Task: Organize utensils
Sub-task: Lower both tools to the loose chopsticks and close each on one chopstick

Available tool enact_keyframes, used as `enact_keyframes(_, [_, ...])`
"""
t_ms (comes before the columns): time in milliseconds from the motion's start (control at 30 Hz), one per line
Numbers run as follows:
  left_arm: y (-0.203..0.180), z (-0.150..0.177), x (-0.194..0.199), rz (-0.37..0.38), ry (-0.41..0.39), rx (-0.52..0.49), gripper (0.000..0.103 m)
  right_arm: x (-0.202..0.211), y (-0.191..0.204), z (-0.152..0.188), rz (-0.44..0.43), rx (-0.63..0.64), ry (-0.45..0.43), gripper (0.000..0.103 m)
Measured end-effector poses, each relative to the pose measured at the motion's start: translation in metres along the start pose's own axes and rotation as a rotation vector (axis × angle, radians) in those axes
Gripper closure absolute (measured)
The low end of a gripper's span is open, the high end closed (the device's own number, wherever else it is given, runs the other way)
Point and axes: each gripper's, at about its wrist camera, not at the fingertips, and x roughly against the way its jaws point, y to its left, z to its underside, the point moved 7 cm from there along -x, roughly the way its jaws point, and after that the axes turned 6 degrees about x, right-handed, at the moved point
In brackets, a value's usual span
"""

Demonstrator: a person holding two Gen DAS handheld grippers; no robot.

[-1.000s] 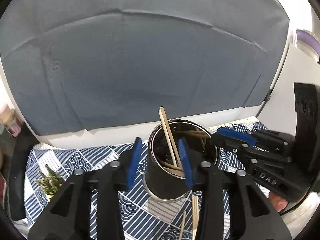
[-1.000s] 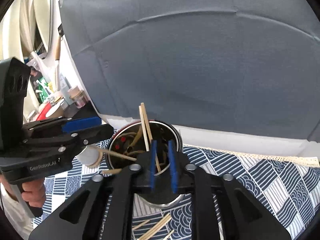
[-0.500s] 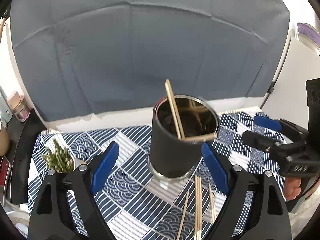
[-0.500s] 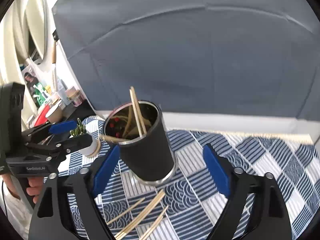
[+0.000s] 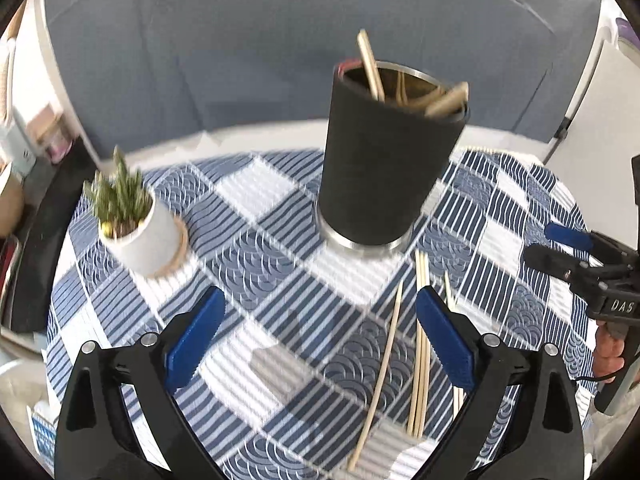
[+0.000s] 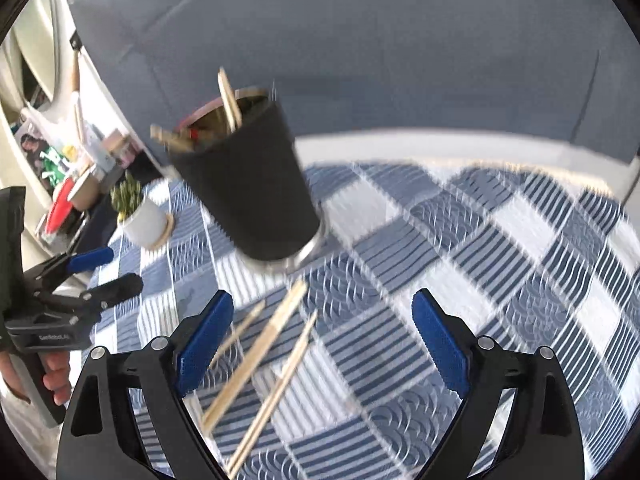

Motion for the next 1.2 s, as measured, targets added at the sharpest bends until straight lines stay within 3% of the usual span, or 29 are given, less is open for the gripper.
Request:
enact_keyframes(233, [0.002, 0.036, -0.020, -0.008, 0.096, -0.016, 0.008, -0.016, 0.009, 0.044, 0.054, 0.033, 0.133, 0.016])
enact_keyframes(400, [-0.004, 0.060, -0.046, -0.023, 0.181, -0.130, 0.008, -0.037, 0.014, 0.078, 0.095, 0.017, 0.237, 0.016])
enact_keyframes(567, [-0.008, 0.061, -0.059, 0.021, 0.199, -0.192, 0.008, -0.045, 0.016, 0.088, 0.182, -0.015, 0.244, 0.016])
enact_keyframes(733, [-0.007, 0.061, -0.073, -0.006, 0.218, -0.245, 0.008, -0.048, 0.014, 0.097, 0.225, -0.103, 0.251, 0.016])
enact_keyframes(867, [-0.007, 0.060, -0.083, 0.016, 0.239, -0.224, 0.008, -0.052, 0.015, 0.097, 0.292, -0.093, 0.271, 0.014])
enact_keyframes(1000, [-0.007, 0.061, -0.088, 0.035, 0.265, -0.205, 0.005, -0.052, 0.012, 0.100, 0.324, -0.154, 0.286, 0.008])
enact_keyframes(1200, [-0.015, 0.067, -0.091, 0.023, 0.267, -0.255, 0.004, -0.053, 0.009, 0.100, 0.336, -0.194, 0.312, 0.008])
